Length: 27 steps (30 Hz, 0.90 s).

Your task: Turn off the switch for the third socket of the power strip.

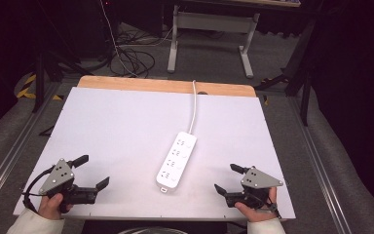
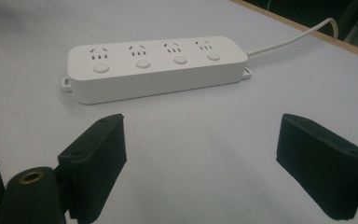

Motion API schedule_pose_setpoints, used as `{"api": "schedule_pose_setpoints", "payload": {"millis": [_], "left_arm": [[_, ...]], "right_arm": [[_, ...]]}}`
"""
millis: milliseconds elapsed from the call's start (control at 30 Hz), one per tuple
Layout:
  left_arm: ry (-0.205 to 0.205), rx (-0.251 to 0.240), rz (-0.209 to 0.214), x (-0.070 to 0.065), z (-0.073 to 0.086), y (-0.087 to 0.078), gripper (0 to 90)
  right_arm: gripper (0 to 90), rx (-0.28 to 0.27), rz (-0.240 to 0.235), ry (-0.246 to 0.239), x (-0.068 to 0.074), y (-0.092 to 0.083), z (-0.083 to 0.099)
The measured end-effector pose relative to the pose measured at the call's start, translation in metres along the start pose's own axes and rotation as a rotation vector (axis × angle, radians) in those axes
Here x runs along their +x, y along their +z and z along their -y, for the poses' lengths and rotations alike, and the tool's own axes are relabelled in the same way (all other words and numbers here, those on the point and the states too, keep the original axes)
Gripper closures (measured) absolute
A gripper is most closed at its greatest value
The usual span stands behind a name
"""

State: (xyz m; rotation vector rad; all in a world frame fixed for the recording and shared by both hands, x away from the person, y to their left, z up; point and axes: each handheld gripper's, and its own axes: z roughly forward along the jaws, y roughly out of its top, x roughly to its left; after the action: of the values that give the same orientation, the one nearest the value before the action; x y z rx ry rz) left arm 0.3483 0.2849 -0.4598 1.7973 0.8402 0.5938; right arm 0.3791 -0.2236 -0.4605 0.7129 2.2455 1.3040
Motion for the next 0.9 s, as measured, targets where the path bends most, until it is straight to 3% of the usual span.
{"api": "schedule_pose_setpoints", "payload": {"millis": [433, 667, 900], "left_arm": [[-0.004, -0.028, -0.052, -0.0002, -0.0008, -0.0020, 1.7], [-0.005, -0.028, -0.057, -0.0015, -0.0007, -0.0014, 1.7], [0.018, -0.021, -0.070, -0.0019, -0.0009, -0.0015, 1.7]], "right_arm": [[16.6, 0.002, 0.003, -0.003, 0.0000, -0.0002, -0.0006], [17.2, 0.004, 0.009, -0.005, 0.0002, -0.0007, -0.0009], [26.3, -0.002, 0.016, -0.014, -0.0012, -0.0052, -0.0034]]}}
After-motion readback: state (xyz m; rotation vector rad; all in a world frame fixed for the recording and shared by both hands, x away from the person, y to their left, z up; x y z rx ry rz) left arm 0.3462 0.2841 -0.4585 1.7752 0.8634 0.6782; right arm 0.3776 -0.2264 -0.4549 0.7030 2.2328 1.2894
